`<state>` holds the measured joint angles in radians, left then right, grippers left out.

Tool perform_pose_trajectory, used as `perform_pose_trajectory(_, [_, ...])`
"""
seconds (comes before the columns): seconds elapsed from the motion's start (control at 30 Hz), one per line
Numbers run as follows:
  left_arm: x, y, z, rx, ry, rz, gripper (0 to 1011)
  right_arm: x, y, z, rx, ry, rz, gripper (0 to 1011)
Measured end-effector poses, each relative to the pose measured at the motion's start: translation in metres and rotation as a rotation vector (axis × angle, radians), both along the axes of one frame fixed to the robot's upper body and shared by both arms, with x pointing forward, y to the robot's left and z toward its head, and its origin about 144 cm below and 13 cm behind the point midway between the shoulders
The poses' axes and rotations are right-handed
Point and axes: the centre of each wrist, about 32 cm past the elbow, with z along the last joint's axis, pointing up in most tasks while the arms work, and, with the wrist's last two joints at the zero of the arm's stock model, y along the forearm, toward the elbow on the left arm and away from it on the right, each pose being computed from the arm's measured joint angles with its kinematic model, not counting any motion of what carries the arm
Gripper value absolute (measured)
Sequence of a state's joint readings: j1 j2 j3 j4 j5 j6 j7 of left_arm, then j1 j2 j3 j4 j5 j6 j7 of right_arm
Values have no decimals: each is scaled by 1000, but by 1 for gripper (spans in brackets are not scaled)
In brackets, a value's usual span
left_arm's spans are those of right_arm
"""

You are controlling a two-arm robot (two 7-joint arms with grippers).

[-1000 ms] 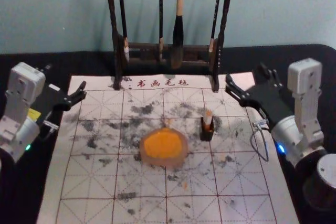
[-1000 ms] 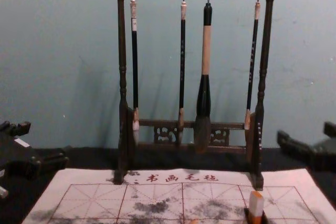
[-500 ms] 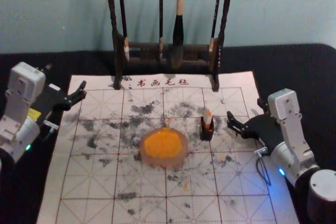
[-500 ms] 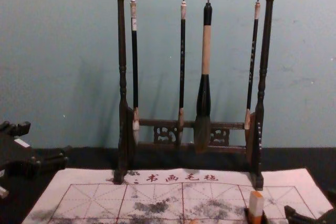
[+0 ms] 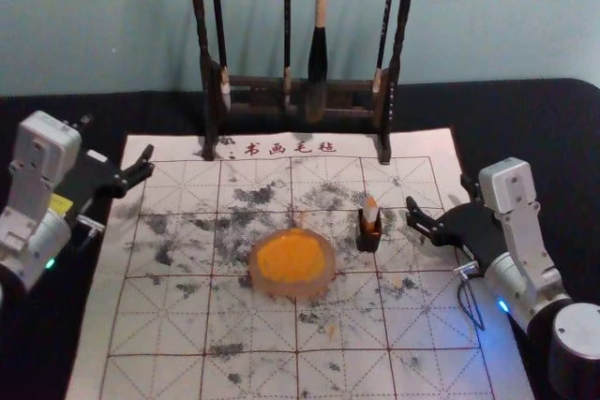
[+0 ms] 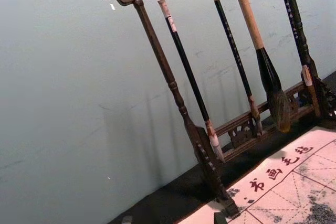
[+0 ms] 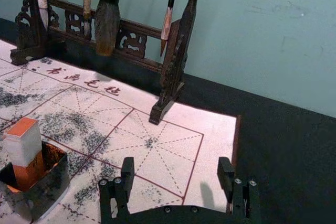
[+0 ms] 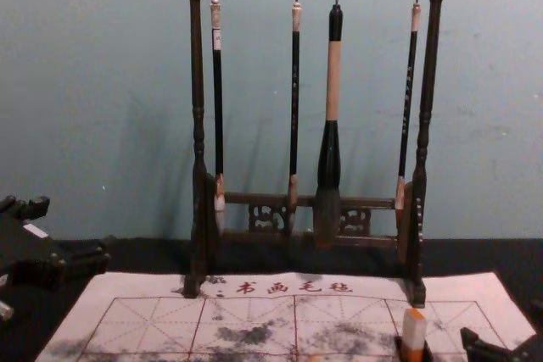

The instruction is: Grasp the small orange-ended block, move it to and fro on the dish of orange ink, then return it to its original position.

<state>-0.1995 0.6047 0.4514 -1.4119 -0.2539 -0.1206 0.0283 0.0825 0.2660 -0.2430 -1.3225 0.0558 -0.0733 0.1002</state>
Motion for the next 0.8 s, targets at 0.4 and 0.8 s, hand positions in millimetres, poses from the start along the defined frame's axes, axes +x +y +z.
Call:
perform_pose_trajectory(0.4, [0, 0, 0, 0, 0, 0, 1001, 0, 0, 0, 0, -3, -2, 1002])
perform_pose_trajectory(0.8, [0, 0, 0, 0, 0, 0, 1001, 0, 0, 1, 0, -6, -2, 1000])
